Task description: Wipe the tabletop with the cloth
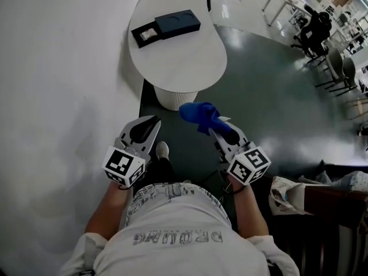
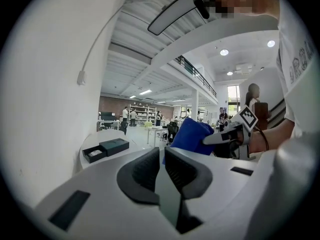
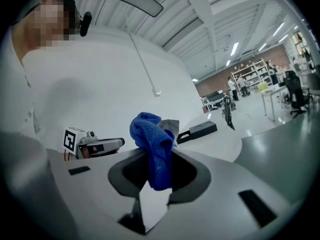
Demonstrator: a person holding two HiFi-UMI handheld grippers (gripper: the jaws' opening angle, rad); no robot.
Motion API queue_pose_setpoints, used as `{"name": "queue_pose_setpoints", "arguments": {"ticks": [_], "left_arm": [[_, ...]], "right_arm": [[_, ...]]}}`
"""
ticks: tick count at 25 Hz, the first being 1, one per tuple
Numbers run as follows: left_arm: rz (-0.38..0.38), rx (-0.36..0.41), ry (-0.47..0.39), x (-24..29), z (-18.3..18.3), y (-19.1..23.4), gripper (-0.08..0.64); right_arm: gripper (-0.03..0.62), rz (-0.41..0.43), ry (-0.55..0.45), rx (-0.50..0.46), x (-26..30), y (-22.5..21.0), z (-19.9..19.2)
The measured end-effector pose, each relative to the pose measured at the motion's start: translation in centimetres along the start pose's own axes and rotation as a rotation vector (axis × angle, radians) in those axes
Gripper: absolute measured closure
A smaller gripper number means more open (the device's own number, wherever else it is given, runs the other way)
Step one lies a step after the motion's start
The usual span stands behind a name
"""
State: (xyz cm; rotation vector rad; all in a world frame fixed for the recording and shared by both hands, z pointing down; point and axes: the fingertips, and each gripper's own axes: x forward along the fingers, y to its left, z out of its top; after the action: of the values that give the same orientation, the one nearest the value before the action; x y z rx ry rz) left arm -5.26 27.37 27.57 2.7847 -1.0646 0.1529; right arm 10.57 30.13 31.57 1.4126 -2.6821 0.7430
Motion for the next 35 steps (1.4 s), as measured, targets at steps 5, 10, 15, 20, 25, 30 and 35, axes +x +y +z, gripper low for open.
{"name": "queue_pose_setpoints", "arguments": {"ticks": [5,10,15,20,25,30,35], "left_arm": [[-0.014,-0.010,0.005,1.7,0.8,4.8,0.509],[-0.038,-0.035,0.011,5.1,0.1,11.8,0.509],[-0.048,-0.044,0.007,6.9,0.6,16.0,0.509],[-0.038,-0.044,0.002,6.3,1.9,16.2,0.509],[-0.030,-0.039,0.006,6.0,2.8,16.4,0.511],[-0.026,-0.033,0.012,5.7,2.9,16.6,0.509],[-0.021,-0.045,0.030,8.9,1.8,20.0,0.509]], "right_arm": [[0.506,-0.018,0.005,0.006,4.4,-0.5,1.5],[0.506,-0.048,0.020,0.010,11.0,-2.3,2.7],[0.506,-0.069,0.036,0.008,15.0,-2.8,4.0],[0.506,-0.068,0.024,0.009,14.8,-1.8,5.1],[0.506,-0.070,0.024,0.013,14.8,-1.4,5.9],[0.506,-0.067,0.012,0.023,14.9,-1.5,5.8],[0.506,-0.068,0.016,0.032,18.5,-4.8,6.5]]}}
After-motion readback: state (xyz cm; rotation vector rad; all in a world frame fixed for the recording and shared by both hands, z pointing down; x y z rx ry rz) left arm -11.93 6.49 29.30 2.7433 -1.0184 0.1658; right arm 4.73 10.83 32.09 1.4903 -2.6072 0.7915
